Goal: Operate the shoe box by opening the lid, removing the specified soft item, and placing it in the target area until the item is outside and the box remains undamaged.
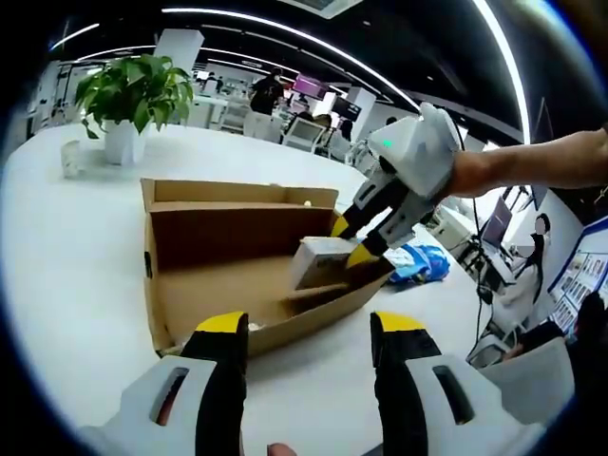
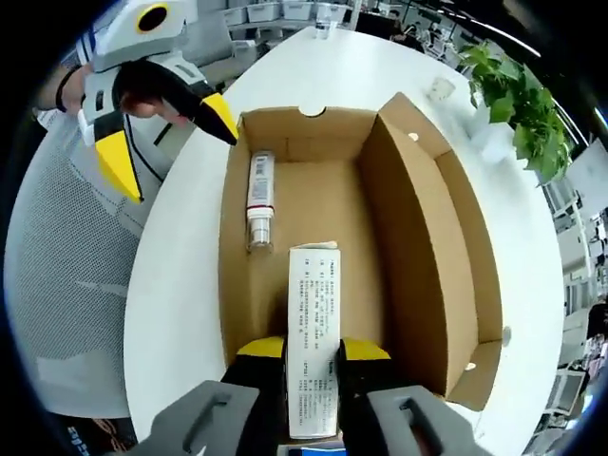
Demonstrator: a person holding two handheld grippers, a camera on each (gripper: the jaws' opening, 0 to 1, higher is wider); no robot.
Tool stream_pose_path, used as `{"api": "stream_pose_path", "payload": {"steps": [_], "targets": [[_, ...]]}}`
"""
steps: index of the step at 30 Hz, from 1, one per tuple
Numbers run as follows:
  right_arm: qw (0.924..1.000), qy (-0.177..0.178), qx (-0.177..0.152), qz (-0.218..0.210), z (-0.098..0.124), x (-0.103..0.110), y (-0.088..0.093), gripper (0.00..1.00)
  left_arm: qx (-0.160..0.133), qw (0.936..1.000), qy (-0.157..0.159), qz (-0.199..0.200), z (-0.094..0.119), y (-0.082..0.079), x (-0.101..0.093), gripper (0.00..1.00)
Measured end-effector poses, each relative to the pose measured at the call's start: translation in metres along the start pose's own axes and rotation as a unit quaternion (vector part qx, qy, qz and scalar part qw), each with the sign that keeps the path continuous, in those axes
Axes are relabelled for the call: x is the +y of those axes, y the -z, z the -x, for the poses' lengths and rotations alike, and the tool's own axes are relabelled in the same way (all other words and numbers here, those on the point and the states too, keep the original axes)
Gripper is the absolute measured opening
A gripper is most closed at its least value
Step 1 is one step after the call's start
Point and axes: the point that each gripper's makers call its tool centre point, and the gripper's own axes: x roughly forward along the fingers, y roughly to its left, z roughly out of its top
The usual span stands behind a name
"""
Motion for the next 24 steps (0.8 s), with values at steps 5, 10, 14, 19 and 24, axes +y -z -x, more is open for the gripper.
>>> {"api": "stream_pose_path", "payload": {"steps": [5, 10, 14, 19, 24], "targets": [[1.0, 0.005, -0.004, 0.005, 0.014, 0.001, -0.002, 0.15, 0.001, 1.0, -0.002, 0.002, -0.001, 0.001, 0.002, 0.53], [0.9997, 0.017, -0.008, 0.013, 0.034, 0.0, -0.001, 0.15, 0.0, 1.0, -0.007, 0.004, 0.0, 0.001, 0.007, 0.53], [0.9994, 0.028, -0.012, 0.015, 0.047, -0.002, -0.001, 0.15, 0.002, 1.0, -0.007, 0.006, -0.001, 0.002, 0.008, 0.53], [0.9991, 0.037, -0.02, 0.005, 0.057, -0.001, -0.003, 0.15, 0.007, 1.0, -0.002, -0.005, -0.004, 0.004, 0.005, 0.53], [0.9988, 0.045, -0.018, 0.007, 0.068, 0.002, 0.003, 0.15, 0.01, 0.9999, -0.001, -0.008, -0.003, 0.005, 0.003, 0.53]]}}
